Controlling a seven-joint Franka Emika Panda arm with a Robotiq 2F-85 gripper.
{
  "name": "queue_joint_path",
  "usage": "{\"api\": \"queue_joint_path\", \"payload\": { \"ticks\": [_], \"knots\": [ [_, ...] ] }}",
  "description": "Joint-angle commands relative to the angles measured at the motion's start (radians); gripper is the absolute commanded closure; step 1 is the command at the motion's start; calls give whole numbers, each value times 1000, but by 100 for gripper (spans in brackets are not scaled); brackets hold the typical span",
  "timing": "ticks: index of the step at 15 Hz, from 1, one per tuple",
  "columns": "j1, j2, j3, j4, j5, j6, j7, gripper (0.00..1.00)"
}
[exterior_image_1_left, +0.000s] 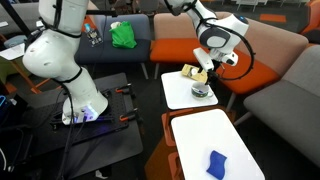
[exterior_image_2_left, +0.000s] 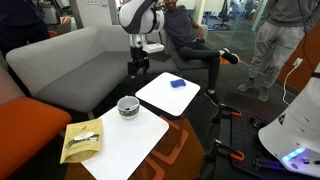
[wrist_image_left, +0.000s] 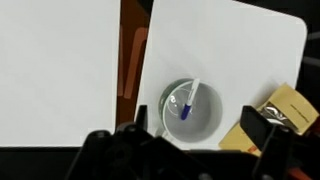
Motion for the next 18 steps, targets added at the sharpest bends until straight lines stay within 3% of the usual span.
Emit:
{"api": "queue_joint_path", "payload": {
  "ticks": [1,9,14,15,17,18],
  "knots": [
    [-25,78,36,52,26,23,-5,0],
    [-28,312,35,284,53,-36,162,0],
    [-18,448,33,452,22,-131,206,1],
    [-12,465,29,478,16,-160,219,5],
    [-2,496,19,530,3,-205,241,31],
    [0,508,16,551,-2,-220,251,38]
  ]
}}
